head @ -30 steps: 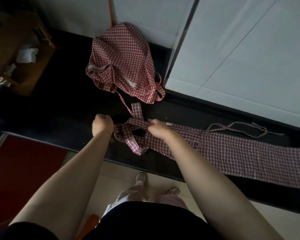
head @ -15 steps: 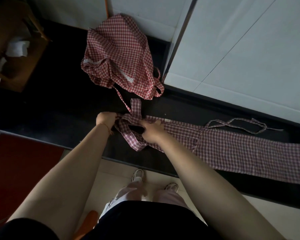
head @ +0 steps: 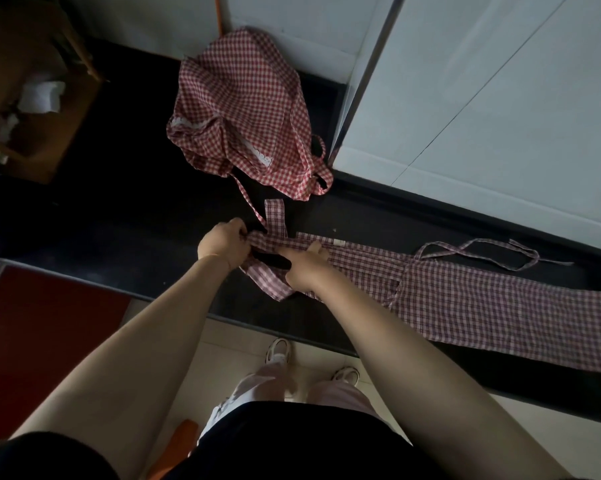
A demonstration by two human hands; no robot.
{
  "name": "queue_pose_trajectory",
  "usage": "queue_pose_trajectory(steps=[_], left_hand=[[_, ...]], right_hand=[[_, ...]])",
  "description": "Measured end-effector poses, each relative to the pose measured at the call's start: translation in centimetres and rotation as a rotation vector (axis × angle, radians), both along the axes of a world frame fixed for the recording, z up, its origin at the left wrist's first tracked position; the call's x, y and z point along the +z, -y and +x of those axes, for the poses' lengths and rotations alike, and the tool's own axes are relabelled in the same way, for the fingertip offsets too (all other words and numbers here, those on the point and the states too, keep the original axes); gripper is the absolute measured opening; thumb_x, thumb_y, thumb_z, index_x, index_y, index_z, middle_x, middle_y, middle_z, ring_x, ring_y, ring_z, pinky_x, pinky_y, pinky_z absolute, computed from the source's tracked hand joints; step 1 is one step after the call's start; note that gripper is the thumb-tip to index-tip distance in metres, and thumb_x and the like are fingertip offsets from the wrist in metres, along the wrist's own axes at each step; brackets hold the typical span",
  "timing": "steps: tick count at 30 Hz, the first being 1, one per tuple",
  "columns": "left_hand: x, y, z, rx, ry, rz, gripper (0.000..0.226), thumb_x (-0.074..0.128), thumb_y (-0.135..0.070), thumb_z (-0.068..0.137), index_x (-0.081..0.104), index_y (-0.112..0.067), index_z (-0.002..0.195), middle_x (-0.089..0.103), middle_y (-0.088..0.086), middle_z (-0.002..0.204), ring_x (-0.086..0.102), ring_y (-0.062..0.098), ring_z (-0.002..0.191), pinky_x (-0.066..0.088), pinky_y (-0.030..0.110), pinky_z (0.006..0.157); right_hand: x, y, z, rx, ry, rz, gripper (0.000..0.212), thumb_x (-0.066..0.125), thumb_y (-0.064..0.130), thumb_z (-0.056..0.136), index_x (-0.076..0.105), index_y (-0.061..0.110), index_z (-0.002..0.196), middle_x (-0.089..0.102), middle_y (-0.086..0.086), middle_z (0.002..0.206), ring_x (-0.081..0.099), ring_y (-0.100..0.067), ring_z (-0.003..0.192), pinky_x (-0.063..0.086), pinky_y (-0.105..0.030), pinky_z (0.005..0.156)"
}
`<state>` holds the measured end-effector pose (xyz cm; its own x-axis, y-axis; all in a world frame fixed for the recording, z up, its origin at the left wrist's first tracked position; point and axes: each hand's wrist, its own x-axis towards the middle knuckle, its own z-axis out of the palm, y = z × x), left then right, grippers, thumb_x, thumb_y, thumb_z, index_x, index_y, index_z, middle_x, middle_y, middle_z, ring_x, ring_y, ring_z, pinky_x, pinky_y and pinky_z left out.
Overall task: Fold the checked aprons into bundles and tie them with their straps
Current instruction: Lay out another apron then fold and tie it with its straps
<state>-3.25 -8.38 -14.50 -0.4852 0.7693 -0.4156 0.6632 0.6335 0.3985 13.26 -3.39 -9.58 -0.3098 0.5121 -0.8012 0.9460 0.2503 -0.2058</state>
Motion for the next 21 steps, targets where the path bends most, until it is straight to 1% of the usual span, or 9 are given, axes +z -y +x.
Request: queue_pose_trajectory(steps=[2, 6, 9, 12, 14, 18, 19, 20, 21], left_hand=[[0.2, 0.4, 0.3, 0.171, 0.028, 0.091, 0.019, 0.051, -0.026, 0.093, 0.063, -0.02, 0.106, 0.064, 0.005, 0.095, 0.06, 0.026, 0.081, 0.046, 0.033, 0.065], [0.0, 0.5, -0.4, 0.665, 0.49, 0.174, 0.033, 0.054, -0.039, 0.088, 0.067, -0.012, 0.103, 0.07, 0.007, 0.1, 0.068, 0.026, 0.09, 0.058, 0.042, 0.085], [-0.2, 0.6, -0.6, 0.861, 0.753, 0.215, 0.022, 0.058, -0.03, 0.092, 0.07, -0.011, 0.089, 0.073, 0.011, 0.094, 0.071, 0.03, 0.092, 0.057, 0.047, 0.089], [0.7, 0.6, 0.0, 1.041, 0.979, 0.3, 0.019, 0.057, -0.017, 0.095, 0.068, -0.006, 0.106, 0.071, 0.011, 0.1, 0.069, 0.028, 0.095, 0.058, 0.045, 0.086], [1.2, 0.3, 0.2, 1.034, 0.965, 0.342, 0.023, 0.06, -0.017, 0.093, 0.065, -0.007, 0.113, 0.071, 0.012, 0.106, 0.069, 0.027, 0.095, 0.059, 0.044, 0.083], [3.5, -0.9, 1.8, 0.814, 1.009, 0.377, 0.011, 0.066, -0.016, 0.088, 0.068, -0.011, 0.098, 0.071, 0.015, 0.107, 0.069, 0.026, 0.096, 0.059, 0.042, 0.083], [4.2, -1.4, 2.5, 0.71, 1.034, 0.362, 0.009, 0.069, -0.016, 0.086, 0.07, -0.012, 0.094, 0.071, 0.016, 0.106, 0.069, 0.027, 0.096, 0.059, 0.041, 0.082], [4.8, -1.8, 3.2, 0.593, 1.039, 0.332, 0.009, 0.073, -0.019, 0.081, 0.073, -0.014, 0.089, 0.071, 0.016, 0.105, 0.069, 0.029, 0.098, 0.058, 0.042, 0.085], [5.4, -2.2, 3.6, 0.465, 1.024, 0.296, 0.009, 0.076, -0.023, 0.076, 0.075, -0.018, 0.084, 0.071, 0.015, 0.105, 0.068, 0.03, 0.103, 0.056, 0.043, 0.09]], right_hand=[[0.1, -0.1, 0.0, -0.007, -0.006, -0.004, 0.078, 0.047, 0.005, 0.096, 0.019, 0.051, 0.152, -0.012, -0.015, 0.159, 0.002, -0.041, 0.144, 0.043, -0.047, 0.102], [0.1, -0.5, 0.3, -0.006, -0.024, -0.007, 0.072, 0.046, 0.009, 0.099, 0.021, 0.052, 0.151, -0.007, -0.014, 0.159, 0.006, -0.042, 0.143, 0.039, -0.048, 0.106], [0.4, -0.8, 0.4, -0.03, -0.031, -0.029, 0.067, 0.044, 0.013, 0.1, 0.023, 0.051, 0.151, -0.006, -0.015, 0.16, 0.006, -0.043, 0.144, 0.038, -0.05, 0.11], [0.7, -0.8, 0.6, -0.065, -0.062, -0.053, 0.056, 0.043, 0.051, 0.101, 0.023, 0.046, 0.153, -0.008, -0.018, 0.161, 0.003, -0.046, 0.146, 0.031, -0.054, 0.114], [0.9, -0.8, 0.9, -0.075, -0.072, -0.051, 0.081, 0.044, 0.078, 0.086, 0.019, 0.043, 0.155, -0.01, -0.019, 0.162, 0.0, -0.047, 0.147, 0.024, -0.058, 0.114], [0.5, -0.8, 0.2, -0.077, -0.14, -0.036, 0.116, 0.056, 0.092, 0.06, 0.011, 0.042, 0.155, 0.01, -0.013, 0.163, 0.006, -0.047, 0.147, 0.021, -0.059, 0.115], [0.8, -0.8, 0.0, -0.152, -0.169, -0.061, 0.118, 0.055, 0.093, 0.057, 0.012, 0.042, 0.155, 0.018, -0.01, 0.163, 0.011, -0.046, 0.147, 0.021, -0.058, 0.116], [1.2, -1.0, -0.1, -0.256, -0.236, -0.198, 0.113, 0.054, 0.09, 0.062, 0.016, 0.039, 0.155, 0.025, -0.009, 0.16, 0.018, -0.043, 0.147, 0.024, -0.056, 0.116], [1.1, -0.7, -0.1, -0.315, -0.316, -0.224, 0.098, 0.05, 0.082, 0.075, 0.023, 0.032, 0.155, 0.032, -0.01, 0.158, 0.025, -0.039, 0.145, 0.027, -0.054, 0.116]])
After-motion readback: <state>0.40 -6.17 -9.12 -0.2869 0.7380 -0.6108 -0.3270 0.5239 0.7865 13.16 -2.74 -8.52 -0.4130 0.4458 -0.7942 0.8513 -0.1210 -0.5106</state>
